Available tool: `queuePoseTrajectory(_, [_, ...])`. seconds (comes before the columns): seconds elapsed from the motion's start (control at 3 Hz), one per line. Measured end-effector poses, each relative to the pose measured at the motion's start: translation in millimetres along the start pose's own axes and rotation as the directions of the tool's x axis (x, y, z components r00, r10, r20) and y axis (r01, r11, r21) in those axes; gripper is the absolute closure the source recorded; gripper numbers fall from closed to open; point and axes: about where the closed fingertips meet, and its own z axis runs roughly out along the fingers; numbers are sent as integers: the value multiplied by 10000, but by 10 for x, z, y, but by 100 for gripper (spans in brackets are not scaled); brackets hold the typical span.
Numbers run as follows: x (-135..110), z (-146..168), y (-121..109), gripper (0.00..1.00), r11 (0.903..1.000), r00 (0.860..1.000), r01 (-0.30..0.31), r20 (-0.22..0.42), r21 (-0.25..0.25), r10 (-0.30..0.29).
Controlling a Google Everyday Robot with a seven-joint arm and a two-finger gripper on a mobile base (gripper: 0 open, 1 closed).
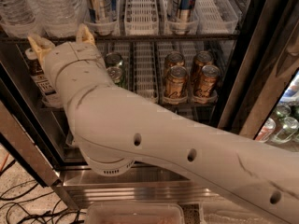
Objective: Pick water bottle from top shelf of fridge
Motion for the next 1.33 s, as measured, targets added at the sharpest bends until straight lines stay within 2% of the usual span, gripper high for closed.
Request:
queuePoseTrajectory(0.33, [0, 0, 0, 18, 10000, 10000, 1, 0, -1, -1])
queuePoseTrajectory(1.0, [-72, 60, 2, 31, 9991, 9995, 310, 98, -284, -308])
queuePoseTrajectory(1.33, [-108, 152, 9, 28, 9971, 9988, 474, 143, -601, -466])
